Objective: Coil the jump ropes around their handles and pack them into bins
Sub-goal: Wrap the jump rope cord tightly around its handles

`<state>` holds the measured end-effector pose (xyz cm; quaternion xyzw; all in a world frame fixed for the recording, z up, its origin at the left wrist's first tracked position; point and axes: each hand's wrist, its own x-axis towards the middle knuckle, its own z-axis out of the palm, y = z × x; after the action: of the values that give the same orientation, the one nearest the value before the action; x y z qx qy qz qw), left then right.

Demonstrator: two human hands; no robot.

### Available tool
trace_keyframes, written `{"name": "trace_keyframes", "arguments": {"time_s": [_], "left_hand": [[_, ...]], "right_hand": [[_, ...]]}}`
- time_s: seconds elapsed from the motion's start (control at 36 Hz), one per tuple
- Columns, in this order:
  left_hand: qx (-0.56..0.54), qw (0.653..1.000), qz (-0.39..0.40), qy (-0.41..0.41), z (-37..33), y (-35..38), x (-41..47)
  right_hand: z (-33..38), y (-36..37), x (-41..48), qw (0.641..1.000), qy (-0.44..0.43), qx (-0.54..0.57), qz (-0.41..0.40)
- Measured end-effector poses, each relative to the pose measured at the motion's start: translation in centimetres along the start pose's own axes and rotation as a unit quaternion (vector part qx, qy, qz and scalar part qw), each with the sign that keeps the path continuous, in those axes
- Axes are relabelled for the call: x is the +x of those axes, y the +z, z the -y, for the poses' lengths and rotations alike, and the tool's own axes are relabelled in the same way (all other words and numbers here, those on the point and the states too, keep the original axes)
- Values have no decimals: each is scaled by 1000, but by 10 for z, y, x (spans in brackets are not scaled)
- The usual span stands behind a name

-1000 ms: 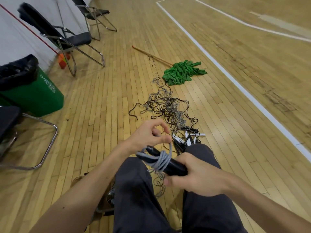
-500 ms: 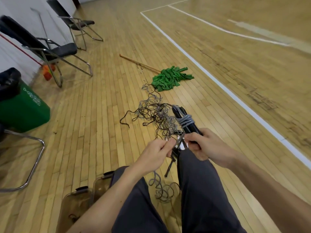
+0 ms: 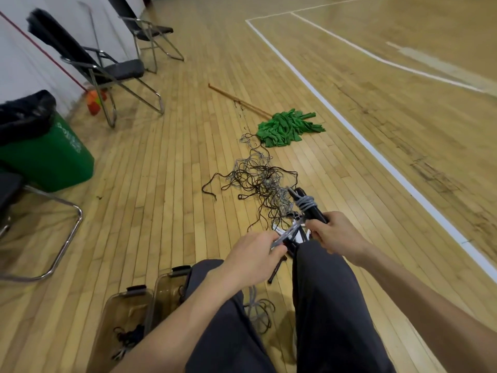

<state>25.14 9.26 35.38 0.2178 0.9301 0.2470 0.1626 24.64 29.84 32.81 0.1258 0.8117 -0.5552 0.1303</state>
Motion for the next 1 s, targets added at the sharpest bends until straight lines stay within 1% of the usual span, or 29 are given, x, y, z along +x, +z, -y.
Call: {"name": "trace_keyframes", "arguments": {"time_s": [0.14, 0.25, 0.33, 0.47, 0.53, 0.64, 0.78, 0.86, 1.0], "left_hand": [[56, 998, -10, -21, 4, 1, -6], [60, 998, -1, -24, -1, -2, -11], [73, 997, 4, -15, -6, -7, -13], [152, 988, -2, 9, -11, -24, -13], [184, 983, -6, 22, -11, -31, -12], [243, 969, -8, 49, -14, -44, -10], [298, 948, -17, 107, -24, -61, -7], [323, 938, -17, 127, -28, -70, -5], [332, 935, -6, 125, -27, -81, -5]], "right_hand": [[-3, 5, 6, 999, 0, -54, -3], [-6, 12, 9, 993, -8, -120, -15], [-5, 17, 10, 986, -20, -166, -19], [-4, 23, 13, 974, -60, -208, -63], [-2, 23, 12, 974, -62, -210, -61], [5, 20, 7, 974, -20, -223, -23], [19, 17, 3, 964, 51, -248, 81], [28, 16, -1, 953, 68, -275, 108], [35, 17, -11, 932, 76, -318, 158]]}}
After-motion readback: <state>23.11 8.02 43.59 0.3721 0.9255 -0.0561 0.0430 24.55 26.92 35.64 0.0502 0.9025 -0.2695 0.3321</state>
